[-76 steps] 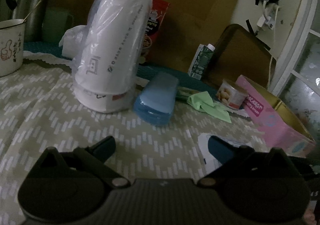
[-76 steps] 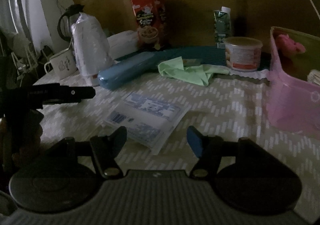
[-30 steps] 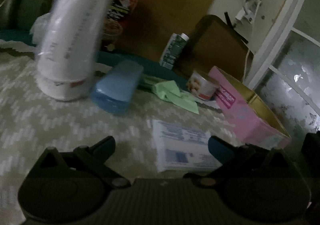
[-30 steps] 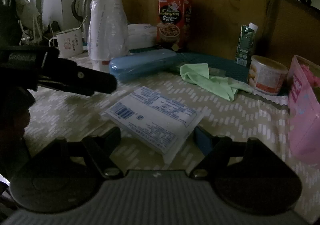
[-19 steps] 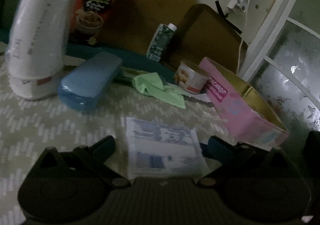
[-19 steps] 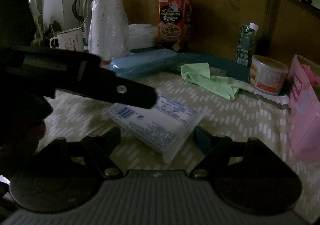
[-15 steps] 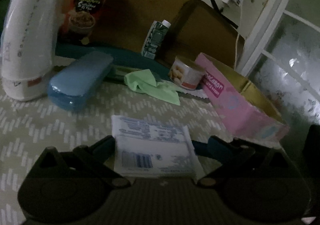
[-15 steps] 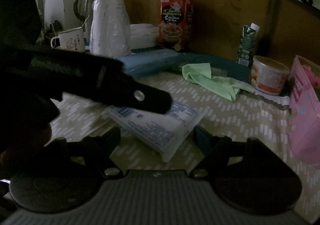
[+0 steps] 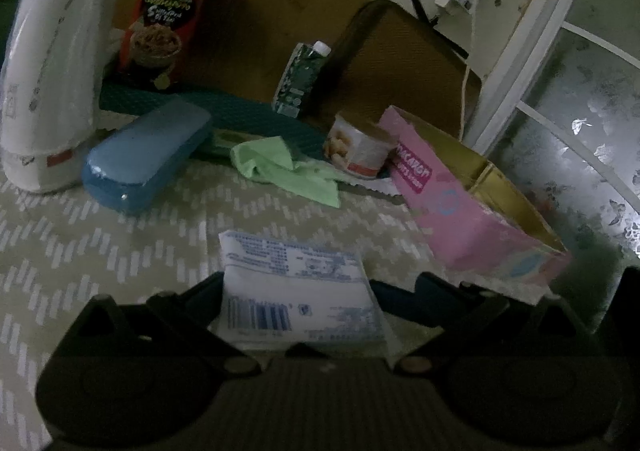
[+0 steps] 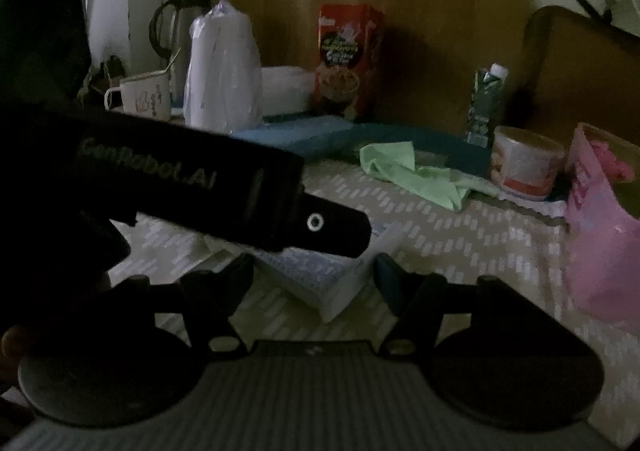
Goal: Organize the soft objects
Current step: 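Grasp the white wipes packet with the left tool, then lower the white wipes packet into the pink tin and open the left tool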
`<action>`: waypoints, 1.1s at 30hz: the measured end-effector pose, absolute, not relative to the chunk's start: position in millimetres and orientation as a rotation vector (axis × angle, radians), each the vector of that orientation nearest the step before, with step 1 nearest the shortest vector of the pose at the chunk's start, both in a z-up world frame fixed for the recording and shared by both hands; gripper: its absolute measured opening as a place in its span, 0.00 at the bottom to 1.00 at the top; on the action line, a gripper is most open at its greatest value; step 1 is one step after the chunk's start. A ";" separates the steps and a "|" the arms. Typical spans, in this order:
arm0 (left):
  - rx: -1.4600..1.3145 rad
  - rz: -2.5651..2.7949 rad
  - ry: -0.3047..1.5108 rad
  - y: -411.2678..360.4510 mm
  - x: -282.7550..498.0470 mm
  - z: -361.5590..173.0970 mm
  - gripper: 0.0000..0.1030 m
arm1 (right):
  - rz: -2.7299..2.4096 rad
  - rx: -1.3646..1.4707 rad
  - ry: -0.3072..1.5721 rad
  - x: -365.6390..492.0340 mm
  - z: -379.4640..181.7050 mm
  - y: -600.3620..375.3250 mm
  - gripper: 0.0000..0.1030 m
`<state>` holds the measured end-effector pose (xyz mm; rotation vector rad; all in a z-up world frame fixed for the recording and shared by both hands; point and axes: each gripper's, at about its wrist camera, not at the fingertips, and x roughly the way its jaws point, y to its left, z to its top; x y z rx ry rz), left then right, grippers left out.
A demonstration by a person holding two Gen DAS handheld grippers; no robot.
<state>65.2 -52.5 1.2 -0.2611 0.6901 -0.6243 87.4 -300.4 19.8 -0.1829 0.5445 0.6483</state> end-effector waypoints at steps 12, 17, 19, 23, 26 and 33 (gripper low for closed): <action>-0.157 -0.696 0.604 -100.9 59.6 43.0 0.98 | 0.557 -0.106 0.425 79.1 41.8 -338.2 0.66; -0.130 -0.737 0.566 -129.1 60.5 62.7 0.98 | 0.500 -0.111 0.334 79.6 59.0 -359.8 0.66; -0.107 -0.749 0.547 -142.0 60.0 69.0 0.98 | 0.478 -0.113 0.307 81.3 63.5 -367.6 0.66; -0.069 -0.778 0.528 -170.6 62.2 79.3 0.98 | 0.428 -0.102 0.256 86.4 71.8 -387.2 0.66; -0.049 -0.808 0.522 -189.6 64.1 83.2 0.98 | 0.389 -0.090 0.231 90.8 75.9 -402.6 0.66; -0.008 -0.878 0.536 -239.1 68.4 82.9 0.98 | 0.298 -0.059 0.214 90.6 75.3 -441.1 0.67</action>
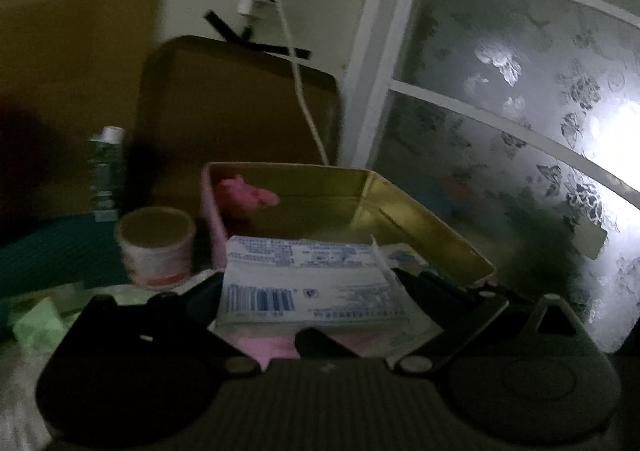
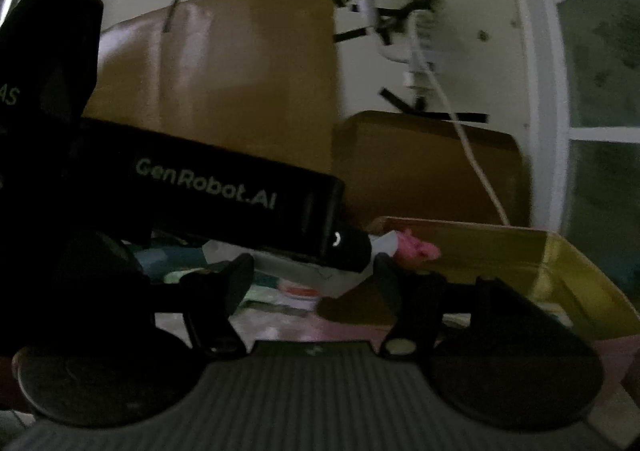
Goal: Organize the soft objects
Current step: 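Lower the white wipes packet into the pink tin and open the left tool, then move the right tool toward the blue plastic case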
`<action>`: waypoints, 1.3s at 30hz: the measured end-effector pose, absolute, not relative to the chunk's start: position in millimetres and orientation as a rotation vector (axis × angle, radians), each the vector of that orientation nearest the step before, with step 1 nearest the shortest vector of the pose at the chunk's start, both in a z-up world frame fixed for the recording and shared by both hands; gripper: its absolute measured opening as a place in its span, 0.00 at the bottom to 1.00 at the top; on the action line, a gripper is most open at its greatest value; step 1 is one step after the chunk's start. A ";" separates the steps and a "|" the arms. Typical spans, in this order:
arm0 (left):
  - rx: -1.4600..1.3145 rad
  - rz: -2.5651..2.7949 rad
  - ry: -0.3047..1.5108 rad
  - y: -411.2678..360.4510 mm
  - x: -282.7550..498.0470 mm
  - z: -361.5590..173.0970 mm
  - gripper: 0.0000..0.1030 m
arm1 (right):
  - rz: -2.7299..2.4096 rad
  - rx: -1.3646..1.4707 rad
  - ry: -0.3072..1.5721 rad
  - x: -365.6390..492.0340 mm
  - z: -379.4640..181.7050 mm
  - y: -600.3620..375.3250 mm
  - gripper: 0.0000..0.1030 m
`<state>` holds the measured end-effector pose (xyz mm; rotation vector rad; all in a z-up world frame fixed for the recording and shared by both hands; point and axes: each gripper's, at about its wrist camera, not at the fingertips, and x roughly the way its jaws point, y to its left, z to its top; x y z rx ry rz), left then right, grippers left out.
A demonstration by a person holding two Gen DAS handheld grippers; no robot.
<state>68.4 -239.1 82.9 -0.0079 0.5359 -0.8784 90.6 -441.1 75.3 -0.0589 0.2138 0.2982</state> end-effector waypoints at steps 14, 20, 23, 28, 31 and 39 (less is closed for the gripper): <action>0.058 -0.829 0.590 -280.2 93.6 62.1 0.99 | -0.005 -0.100 0.271 131.0 48.2 -479.2 0.77; 0.023 -0.803 0.569 -250.2 90.2 65.7 0.99 | -0.009 0.000 0.270 124.7 51.1 -499.1 0.76; 0.024 -0.798 0.562 -234.1 83.5 64.4 0.99 | 0.001 0.024 0.255 117.9 52.7 -498.1 0.76; -0.002 -0.789 0.569 -192.6 71.1 59.4 0.99 | 0.035 0.013 0.231 108.6 58.4 -481.7 0.76; -0.029 -0.759 0.569 -156.3 63.8 54.4 0.99 | 0.080 0.008 0.224 104.9 61.7 -467.7 0.75; -0.051 -0.542 0.613 -58.8 63.3 25.6 0.99 | 0.289 -0.074 0.262 97.8 60.3 -401.6 0.64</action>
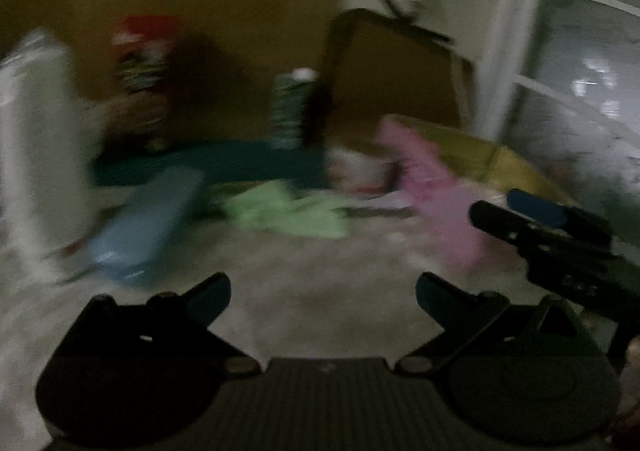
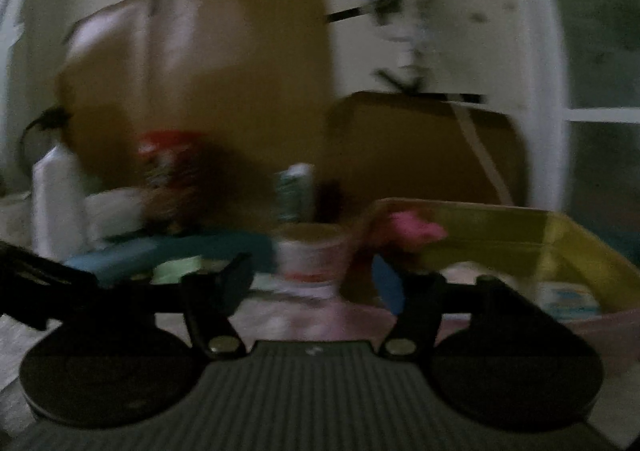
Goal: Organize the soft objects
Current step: 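Move the right tool toward the blue plastic case, then grasp the blue plastic case with the right tool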
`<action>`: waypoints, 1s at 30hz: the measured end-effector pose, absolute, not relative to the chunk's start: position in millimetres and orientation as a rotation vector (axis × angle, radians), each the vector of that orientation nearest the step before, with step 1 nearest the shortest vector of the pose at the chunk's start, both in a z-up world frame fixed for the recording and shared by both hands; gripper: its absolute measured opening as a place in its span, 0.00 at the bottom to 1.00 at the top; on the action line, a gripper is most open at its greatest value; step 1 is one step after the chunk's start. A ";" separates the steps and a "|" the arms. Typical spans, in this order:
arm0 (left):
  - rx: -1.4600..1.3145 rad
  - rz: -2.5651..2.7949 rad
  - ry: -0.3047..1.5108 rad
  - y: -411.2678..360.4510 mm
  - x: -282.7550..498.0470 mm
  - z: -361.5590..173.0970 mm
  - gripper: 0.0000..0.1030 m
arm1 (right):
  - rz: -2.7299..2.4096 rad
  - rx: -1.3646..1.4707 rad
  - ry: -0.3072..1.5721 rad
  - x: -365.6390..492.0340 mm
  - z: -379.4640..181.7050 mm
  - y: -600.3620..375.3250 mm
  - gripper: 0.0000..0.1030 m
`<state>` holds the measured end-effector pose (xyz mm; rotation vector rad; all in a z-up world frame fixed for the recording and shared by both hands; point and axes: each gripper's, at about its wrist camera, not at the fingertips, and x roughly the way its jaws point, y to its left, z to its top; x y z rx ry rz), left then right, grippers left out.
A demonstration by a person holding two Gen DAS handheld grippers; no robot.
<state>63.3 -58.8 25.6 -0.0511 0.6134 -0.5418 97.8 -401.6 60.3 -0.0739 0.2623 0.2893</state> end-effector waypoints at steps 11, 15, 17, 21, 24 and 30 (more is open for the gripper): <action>-0.102 -0.315 0.567 36.5 63.2 9.3 0.99 | 0.540 -0.057 0.441 119.9 57.1 -313.4 0.60; -0.225 -0.304 0.553 69.2 64.5 5.0 0.99 | 0.586 -0.052 0.466 131.3 61.1 -274.7 0.73; -0.292 -0.330 0.540 78.9 64.9 3.2 0.99 | 0.594 -0.045 0.483 140.8 60.8 -257.0 0.73; -0.336 -0.368 0.504 86.0 63.5 2.8 0.99 | 0.569 0.007 0.561 171.5 59.3 -226.1 0.73; -0.350 -0.392 0.482 87.5 59.2 2.9 0.99 | 0.519 0.057 0.646 195.4 55.5 -211.0 0.73; -0.389 -0.424 0.465 94.3 55.5 1.7 0.99 | 0.451 0.111 0.748 213.8 40.6 -191.3 0.76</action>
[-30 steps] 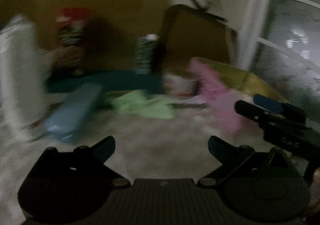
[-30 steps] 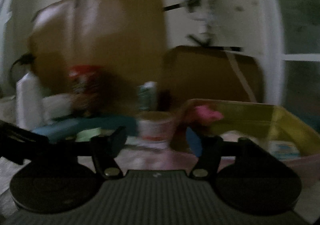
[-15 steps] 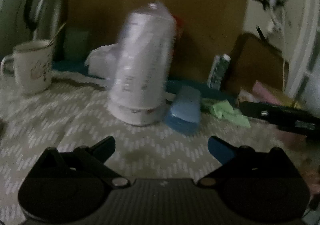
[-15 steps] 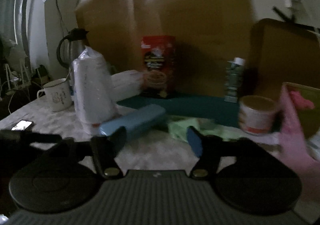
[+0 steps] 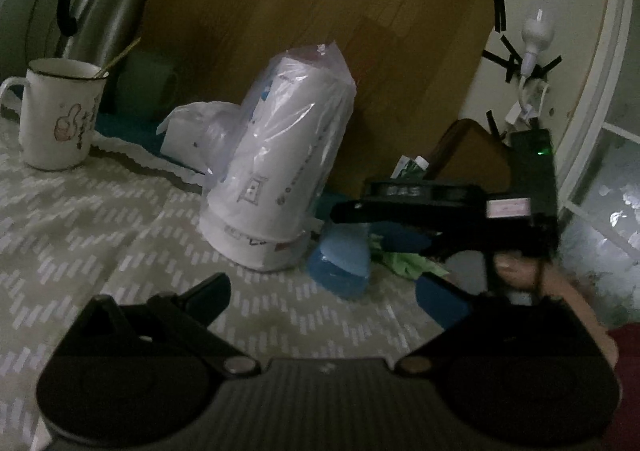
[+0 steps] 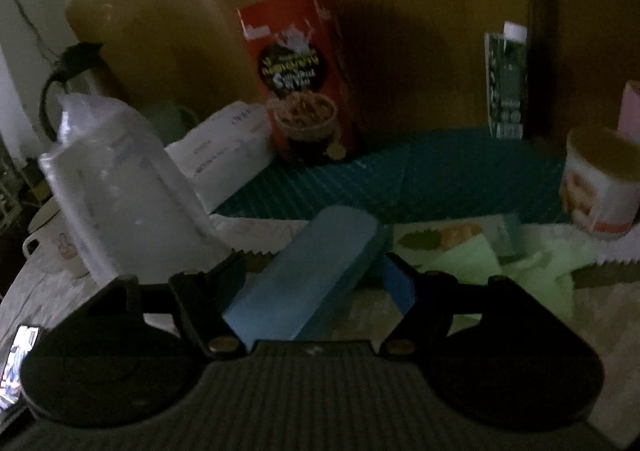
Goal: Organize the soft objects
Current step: 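Grasp the blue plastic case with the right tool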
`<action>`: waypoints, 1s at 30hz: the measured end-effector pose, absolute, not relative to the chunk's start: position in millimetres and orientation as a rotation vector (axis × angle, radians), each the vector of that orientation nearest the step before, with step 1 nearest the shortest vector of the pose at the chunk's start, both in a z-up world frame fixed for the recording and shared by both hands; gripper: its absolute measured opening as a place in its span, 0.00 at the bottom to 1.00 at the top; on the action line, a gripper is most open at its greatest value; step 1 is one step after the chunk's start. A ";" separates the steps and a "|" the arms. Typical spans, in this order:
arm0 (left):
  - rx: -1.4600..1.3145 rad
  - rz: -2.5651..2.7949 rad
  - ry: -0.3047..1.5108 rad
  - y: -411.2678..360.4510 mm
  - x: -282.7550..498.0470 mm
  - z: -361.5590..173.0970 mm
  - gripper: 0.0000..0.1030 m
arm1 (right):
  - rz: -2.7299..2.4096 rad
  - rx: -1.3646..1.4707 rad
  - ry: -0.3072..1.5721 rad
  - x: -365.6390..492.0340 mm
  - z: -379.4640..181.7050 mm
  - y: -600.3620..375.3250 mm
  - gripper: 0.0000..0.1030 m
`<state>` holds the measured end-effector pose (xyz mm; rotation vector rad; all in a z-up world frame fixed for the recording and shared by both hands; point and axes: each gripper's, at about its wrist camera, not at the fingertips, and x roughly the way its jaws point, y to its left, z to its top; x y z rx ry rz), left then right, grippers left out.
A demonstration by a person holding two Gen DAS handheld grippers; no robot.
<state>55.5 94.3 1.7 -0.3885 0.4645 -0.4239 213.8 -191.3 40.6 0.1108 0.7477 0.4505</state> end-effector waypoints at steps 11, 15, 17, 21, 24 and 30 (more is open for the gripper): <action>-0.437 -0.439 0.477 99.3 57.0 -0.9 0.99 | 0.412 0.032 0.756 220.2 22.6 -168.6 0.83; -0.441 -0.435 0.485 98.6 58.1 -1.4 0.99 | 0.446 -0.007 0.744 215.4 26.0 -168.2 0.74; -0.442 -0.430 0.488 98.5 58.6 -1.6 0.99 | 0.450 -0.022 0.753 213.7 26.1 -166.7 0.75; -0.443 -0.423 0.493 98.6 58.9 -2.0 0.99 | 0.459 -0.059 0.768 209.0 16.1 -162.1 0.75; -0.440 -0.423 0.498 98.0 60.0 -2.2 0.99 | 0.476 -0.131 0.734 201.4 16.2 -157.6 0.63; -0.447 -0.423 0.507 99.1 61.4 -3.4 0.99 | 0.504 -0.141 0.706 195.6 22.3 -174.3 0.54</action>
